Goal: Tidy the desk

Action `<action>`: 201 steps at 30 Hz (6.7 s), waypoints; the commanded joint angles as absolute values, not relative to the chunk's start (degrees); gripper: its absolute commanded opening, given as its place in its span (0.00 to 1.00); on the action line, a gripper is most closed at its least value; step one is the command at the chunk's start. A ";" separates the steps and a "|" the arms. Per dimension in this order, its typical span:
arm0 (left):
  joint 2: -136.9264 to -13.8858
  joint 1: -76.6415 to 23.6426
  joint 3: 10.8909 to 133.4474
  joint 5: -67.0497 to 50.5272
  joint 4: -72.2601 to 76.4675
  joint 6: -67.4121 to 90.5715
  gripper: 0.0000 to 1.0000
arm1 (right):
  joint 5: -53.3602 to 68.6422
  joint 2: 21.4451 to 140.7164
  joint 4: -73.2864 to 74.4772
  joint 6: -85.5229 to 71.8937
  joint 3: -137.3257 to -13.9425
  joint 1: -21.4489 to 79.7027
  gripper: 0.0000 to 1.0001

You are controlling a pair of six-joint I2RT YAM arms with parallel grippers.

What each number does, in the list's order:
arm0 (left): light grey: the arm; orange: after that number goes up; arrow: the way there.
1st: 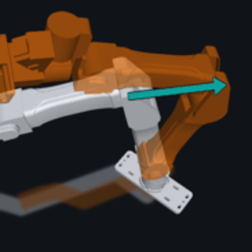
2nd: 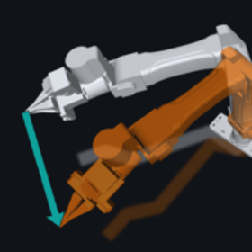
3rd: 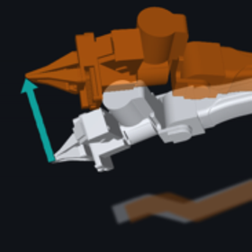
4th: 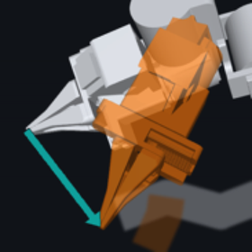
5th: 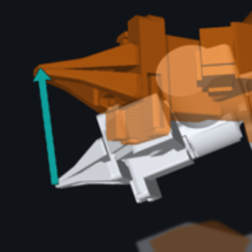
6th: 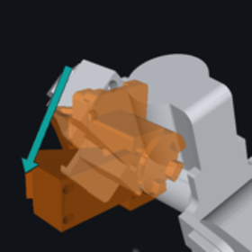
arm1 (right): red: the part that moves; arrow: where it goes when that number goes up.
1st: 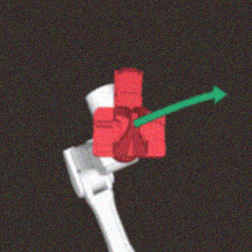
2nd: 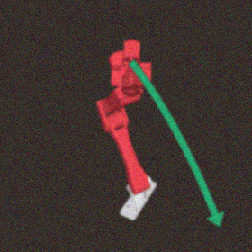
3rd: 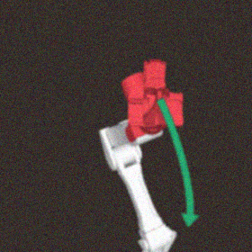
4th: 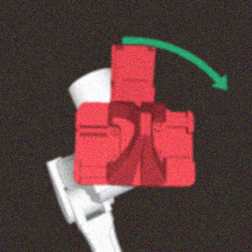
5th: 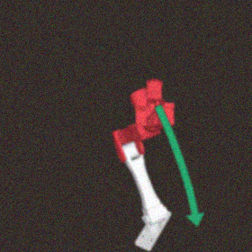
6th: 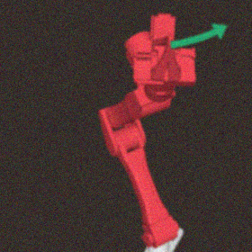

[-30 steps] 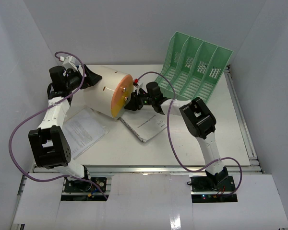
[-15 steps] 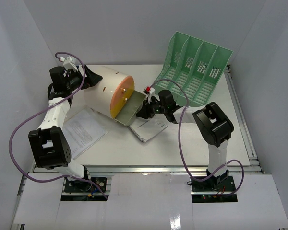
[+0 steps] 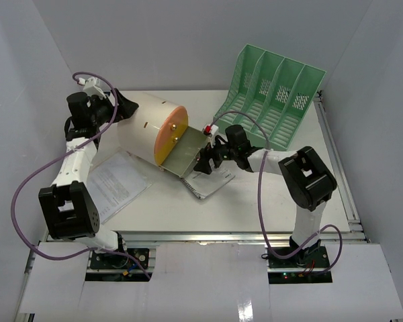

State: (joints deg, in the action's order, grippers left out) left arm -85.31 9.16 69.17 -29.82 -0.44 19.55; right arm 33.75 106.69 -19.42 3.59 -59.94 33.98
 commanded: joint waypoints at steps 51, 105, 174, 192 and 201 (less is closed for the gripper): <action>-36.95 -1.14 29.11 -51.61 1.99 14.57 0.98 | 19.56 96.33 21.21 23.59 -61.42 14.93 0.11; -34.86 -1.23 29.62 -49.22 0.53 12.80 0.98 | 19.14 109.44 26.98 35.27 -96.18 31.38 0.59; -36.21 -1.14 29.55 -48.34 0.44 12.04 0.98 | 25.89 121.75 23.82 61.07 -93.88 26.89 0.08; -34.98 -1.14 29.44 -47.89 0.85 12.34 0.98 | 30.14 103.75 22.03 51.89 -86.07 35.43 0.11; -34.22 -1.14 29.36 -46.33 0.77 12.04 0.98 | 22.67 115.27 23.52 49.66 -98.57 40.76 0.37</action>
